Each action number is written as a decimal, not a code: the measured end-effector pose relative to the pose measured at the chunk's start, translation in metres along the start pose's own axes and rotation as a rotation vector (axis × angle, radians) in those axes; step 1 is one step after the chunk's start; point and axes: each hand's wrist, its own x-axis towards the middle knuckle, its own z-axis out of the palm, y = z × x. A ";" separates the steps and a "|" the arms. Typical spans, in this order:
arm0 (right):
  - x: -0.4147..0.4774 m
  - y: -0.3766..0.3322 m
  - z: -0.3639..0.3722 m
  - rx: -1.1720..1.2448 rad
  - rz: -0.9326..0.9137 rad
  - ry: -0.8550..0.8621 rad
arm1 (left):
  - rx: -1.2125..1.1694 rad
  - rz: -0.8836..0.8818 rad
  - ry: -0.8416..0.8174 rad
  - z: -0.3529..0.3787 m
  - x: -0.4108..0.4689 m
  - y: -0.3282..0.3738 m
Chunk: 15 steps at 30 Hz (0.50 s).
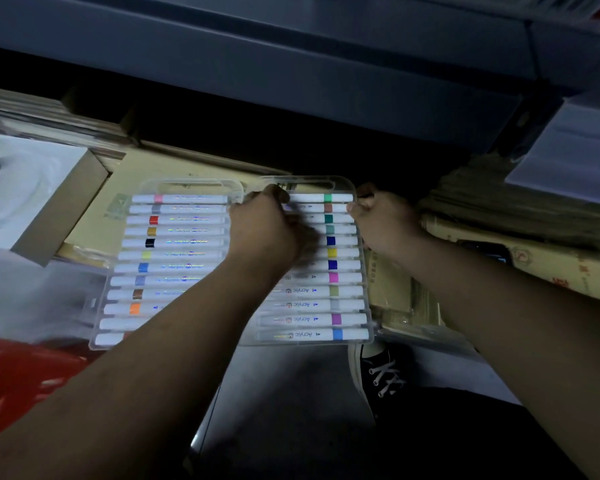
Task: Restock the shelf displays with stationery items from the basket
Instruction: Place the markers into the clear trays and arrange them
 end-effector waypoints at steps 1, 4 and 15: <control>-0.001 0.000 0.000 0.012 0.003 0.000 | -0.118 -0.039 0.004 -0.003 0.001 -0.001; -0.001 0.000 0.000 0.035 -0.003 0.003 | -0.541 -0.192 0.046 -0.008 0.009 -0.014; -0.002 -0.006 -0.003 -0.054 0.003 0.009 | -0.684 -0.118 -0.096 -0.008 0.018 -0.023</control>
